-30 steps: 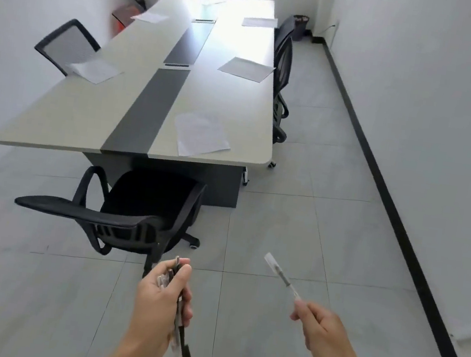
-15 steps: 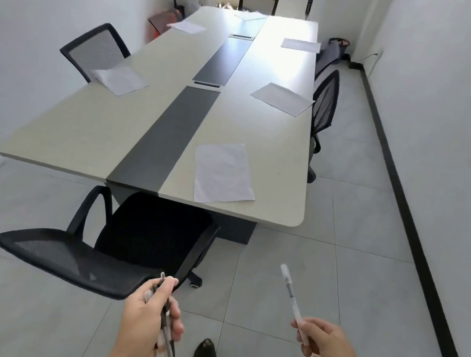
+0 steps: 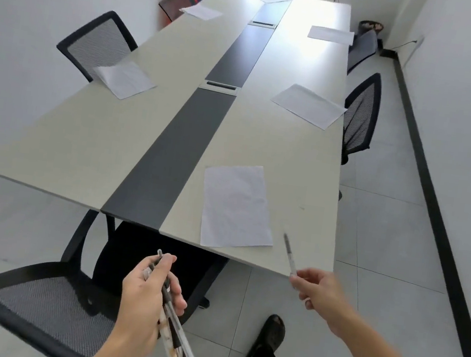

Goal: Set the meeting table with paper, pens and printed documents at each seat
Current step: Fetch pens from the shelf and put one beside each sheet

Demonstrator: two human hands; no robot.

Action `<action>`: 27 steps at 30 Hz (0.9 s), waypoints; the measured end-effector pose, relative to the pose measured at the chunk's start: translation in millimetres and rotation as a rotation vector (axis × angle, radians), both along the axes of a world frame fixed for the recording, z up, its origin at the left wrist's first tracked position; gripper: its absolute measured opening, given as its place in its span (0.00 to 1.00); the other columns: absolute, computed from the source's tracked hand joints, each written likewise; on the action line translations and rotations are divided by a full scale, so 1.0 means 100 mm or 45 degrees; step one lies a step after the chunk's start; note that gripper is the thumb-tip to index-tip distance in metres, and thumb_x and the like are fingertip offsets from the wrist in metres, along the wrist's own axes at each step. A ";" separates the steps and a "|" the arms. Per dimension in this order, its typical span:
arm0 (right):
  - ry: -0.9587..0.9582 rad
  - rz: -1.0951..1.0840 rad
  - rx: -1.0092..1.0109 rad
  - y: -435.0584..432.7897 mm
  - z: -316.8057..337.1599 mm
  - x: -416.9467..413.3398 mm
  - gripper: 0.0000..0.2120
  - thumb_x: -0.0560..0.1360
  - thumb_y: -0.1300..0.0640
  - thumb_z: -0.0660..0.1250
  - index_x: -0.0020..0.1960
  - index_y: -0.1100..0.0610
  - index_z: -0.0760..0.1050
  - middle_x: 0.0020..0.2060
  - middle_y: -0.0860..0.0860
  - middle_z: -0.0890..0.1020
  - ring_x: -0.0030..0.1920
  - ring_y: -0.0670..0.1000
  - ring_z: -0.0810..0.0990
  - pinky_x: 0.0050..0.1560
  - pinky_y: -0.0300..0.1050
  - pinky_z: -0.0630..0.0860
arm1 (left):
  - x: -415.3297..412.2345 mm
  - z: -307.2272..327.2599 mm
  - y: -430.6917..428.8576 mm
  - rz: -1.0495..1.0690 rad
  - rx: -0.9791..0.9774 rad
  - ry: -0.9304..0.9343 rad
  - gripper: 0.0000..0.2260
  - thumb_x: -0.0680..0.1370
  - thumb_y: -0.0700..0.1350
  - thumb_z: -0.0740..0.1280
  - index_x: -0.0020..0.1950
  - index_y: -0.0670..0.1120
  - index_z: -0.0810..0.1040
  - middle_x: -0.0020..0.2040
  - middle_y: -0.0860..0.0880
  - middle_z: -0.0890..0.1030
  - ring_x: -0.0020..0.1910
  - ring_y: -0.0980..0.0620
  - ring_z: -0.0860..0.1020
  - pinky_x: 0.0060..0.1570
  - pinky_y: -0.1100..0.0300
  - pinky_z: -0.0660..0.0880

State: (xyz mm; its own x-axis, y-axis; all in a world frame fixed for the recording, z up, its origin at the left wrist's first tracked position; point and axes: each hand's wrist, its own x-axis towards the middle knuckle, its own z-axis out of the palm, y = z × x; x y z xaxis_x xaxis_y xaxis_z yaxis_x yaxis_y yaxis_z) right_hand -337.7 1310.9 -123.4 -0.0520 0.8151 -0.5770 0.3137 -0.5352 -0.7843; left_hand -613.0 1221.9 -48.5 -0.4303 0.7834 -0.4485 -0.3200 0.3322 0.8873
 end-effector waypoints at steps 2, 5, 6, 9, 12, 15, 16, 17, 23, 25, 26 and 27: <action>-0.043 0.025 0.028 0.49 -0.13 -0.04 0.03 0.75 0.60 0.71 0.46 0.59 0.78 0.37 0.54 0.78 0.33 0.50 0.73 0.29 0.40 0.72 | -0.02 -0.03 0.19 0.061 -0.013 -0.006 0.09 0.80 0.46 0.62 0.54 0.42 0.76 0.28 0.45 0.73 0.21 0.49 0.72 0.23 0.60 0.72; -0.129 0.083 0.050 1.24 -0.37 -0.12 0.05 0.75 0.59 0.71 0.48 0.60 0.78 0.40 0.54 0.79 0.35 0.52 0.75 0.34 0.44 0.74 | -0.02 -0.03 0.47 0.155 -0.050 0.023 0.09 0.80 0.46 0.63 0.54 0.41 0.76 0.28 0.46 0.73 0.21 0.50 0.72 0.23 0.60 0.71; -0.171 0.103 0.049 1.48 -0.45 -0.15 0.06 0.75 0.58 0.71 0.48 0.60 0.78 0.40 0.55 0.80 0.35 0.52 0.76 0.35 0.46 0.76 | -0.01 -0.02 0.56 0.179 -0.064 0.039 0.10 0.80 0.46 0.63 0.54 0.40 0.76 0.28 0.46 0.73 0.21 0.51 0.71 0.23 0.60 0.71; -0.307 0.150 0.064 2.14 -0.69 -0.28 0.06 0.75 0.57 0.71 0.47 0.60 0.79 0.39 0.56 0.82 0.36 0.54 0.79 0.43 0.52 0.80 | 0.01 0.03 0.87 0.220 -0.088 0.062 0.11 0.79 0.46 0.64 0.54 0.39 0.76 0.28 0.46 0.73 0.22 0.50 0.72 0.23 0.59 0.72; -0.540 0.281 0.116 2.61 -0.89 -0.41 0.12 0.74 0.54 0.70 0.54 0.59 0.79 0.48 0.56 0.83 0.49 0.59 0.82 0.52 0.50 0.79 | 0.06 0.03 1.13 0.273 -0.120 0.056 0.11 0.79 0.47 0.64 0.54 0.40 0.76 0.29 0.45 0.74 0.24 0.48 0.73 0.27 0.57 0.74; -0.738 0.465 0.112 2.81 -1.04 -0.47 0.13 0.75 0.54 0.67 0.58 0.57 0.76 0.55 0.57 0.81 0.55 0.60 0.79 0.52 0.47 0.75 | 0.14 0.03 1.27 0.332 -0.160 0.084 0.09 0.79 0.47 0.64 0.53 0.41 0.76 0.31 0.43 0.75 0.24 0.46 0.74 0.28 0.57 0.75; -0.787 0.523 0.087 2.83 -1.08 -0.46 0.12 0.75 0.54 0.66 0.57 0.57 0.76 0.55 0.58 0.81 0.54 0.60 0.79 0.53 0.48 0.76 | 0.16 0.02 1.30 0.347 -0.175 0.106 0.09 0.79 0.47 0.63 0.53 0.41 0.76 0.31 0.43 0.75 0.25 0.46 0.74 0.27 0.57 0.74; -0.827 0.570 0.065 2.85 -1.12 -0.46 0.11 0.74 0.54 0.66 0.55 0.56 0.75 0.54 0.58 0.81 0.53 0.60 0.79 0.53 0.49 0.77 | 0.18 0.02 1.32 0.358 -0.189 0.130 0.09 0.80 0.46 0.63 0.53 0.41 0.76 0.31 0.42 0.74 0.24 0.46 0.74 0.25 0.58 0.74; -0.860 0.603 0.039 2.87 -1.11 -0.42 0.14 0.74 0.50 0.67 0.57 0.55 0.74 0.55 0.56 0.81 0.49 0.57 0.77 0.48 0.46 0.74 | 0.10 -0.04 1.51 0.335 -0.194 0.190 0.12 0.80 0.47 0.62 0.49 0.37 0.73 0.29 0.45 0.72 0.23 0.47 0.74 0.24 0.58 0.73; -0.835 0.556 0.061 2.80 -0.99 -0.41 0.18 0.75 0.47 0.67 0.61 0.54 0.74 0.55 0.53 0.81 0.52 0.56 0.79 0.50 0.46 0.74 | 0.05 -0.04 1.59 0.280 -0.172 0.184 0.11 0.80 0.48 0.62 0.50 0.39 0.74 0.31 0.46 0.72 0.23 0.47 0.75 0.24 0.57 0.74; -0.803 0.523 0.087 2.73 -0.89 -0.42 0.18 0.75 0.47 0.67 0.61 0.54 0.74 0.53 0.52 0.82 0.52 0.55 0.80 0.50 0.46 0.75 | 0.03 -0.04 1.63 0.248 -0.157 0.177 0.11 0.80 0.48 0.62 0.50 0.40 0.73 0.32 0.46 0.72 0.24 0.47 0.75 0.24 0.57 0.74; -0.749 0.490 0.128 2.63 -0.77 -0.44 0.16 0.75 0.47 0.67 0.60 0.53 0.75 0.51 0.50 0.82 0.51 0.54 0.81 0.49 0.46 0.76 | 0.01 -0.03 1.67 0.214 -0.141 0.168 0.10 0.80 0.47 0.62 0.50 0.40 0.73 0.33 0.45 0.71 0.24 0.47 0.74 0.24 0.57 0.74</action>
State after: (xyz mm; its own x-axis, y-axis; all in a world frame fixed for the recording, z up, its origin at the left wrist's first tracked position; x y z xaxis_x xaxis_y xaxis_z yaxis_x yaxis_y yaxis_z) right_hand -381.2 1574.0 -199.9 -0.0496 0.8522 -0.5209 0.8527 -0.2354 -0.4663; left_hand -612.3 1389.0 -51.6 -0.6110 0.6453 -0.4587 -0.2625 0.3815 0.8863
